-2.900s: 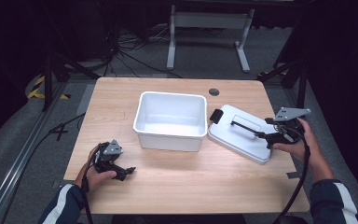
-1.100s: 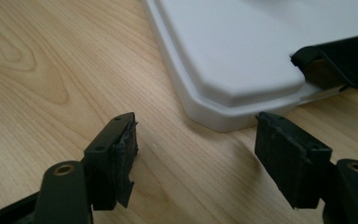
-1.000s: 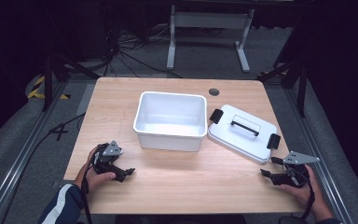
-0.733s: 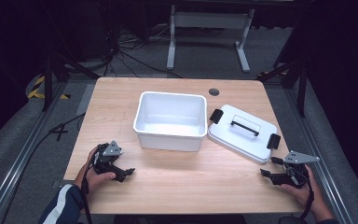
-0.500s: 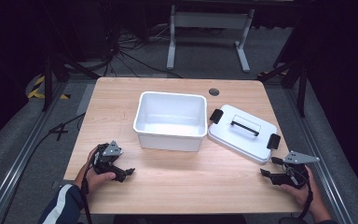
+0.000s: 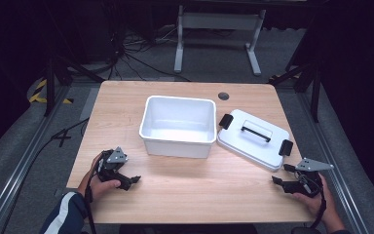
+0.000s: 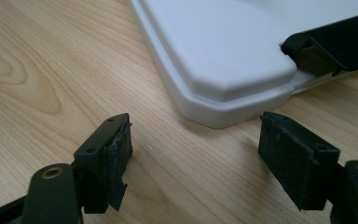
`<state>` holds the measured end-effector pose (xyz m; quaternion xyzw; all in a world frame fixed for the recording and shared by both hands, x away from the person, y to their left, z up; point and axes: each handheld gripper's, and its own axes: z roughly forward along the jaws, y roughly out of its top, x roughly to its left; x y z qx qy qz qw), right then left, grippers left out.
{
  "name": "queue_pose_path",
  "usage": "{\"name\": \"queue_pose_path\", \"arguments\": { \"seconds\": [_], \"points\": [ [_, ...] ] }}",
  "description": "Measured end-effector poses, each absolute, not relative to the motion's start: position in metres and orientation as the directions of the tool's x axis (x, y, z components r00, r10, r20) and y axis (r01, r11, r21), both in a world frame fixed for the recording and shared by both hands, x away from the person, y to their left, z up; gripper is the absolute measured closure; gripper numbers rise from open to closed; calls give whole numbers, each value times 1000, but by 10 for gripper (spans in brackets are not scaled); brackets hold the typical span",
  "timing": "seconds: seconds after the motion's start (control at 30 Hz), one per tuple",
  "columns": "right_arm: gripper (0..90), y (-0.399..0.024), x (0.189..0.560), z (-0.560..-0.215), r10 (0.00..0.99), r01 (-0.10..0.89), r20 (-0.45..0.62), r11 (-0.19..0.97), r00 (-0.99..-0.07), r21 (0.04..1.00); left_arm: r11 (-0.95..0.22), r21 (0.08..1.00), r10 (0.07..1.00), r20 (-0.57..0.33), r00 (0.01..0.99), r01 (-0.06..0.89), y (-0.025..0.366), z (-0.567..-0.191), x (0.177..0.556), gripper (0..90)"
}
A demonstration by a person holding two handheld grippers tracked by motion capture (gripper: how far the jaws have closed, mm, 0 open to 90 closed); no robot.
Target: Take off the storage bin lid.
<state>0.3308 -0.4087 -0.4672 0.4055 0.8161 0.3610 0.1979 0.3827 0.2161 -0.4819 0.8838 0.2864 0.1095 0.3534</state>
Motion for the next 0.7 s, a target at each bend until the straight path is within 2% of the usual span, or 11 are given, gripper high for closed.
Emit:
{"name": "queue_pose_path", "arguments": {
  "seconds": [0.7],
  "points": [
    [250,-409,331,-467,808,520,-34,410,-589,749,-588,687,579,-10,815,427,216,-482,383,2]
  ]
}}
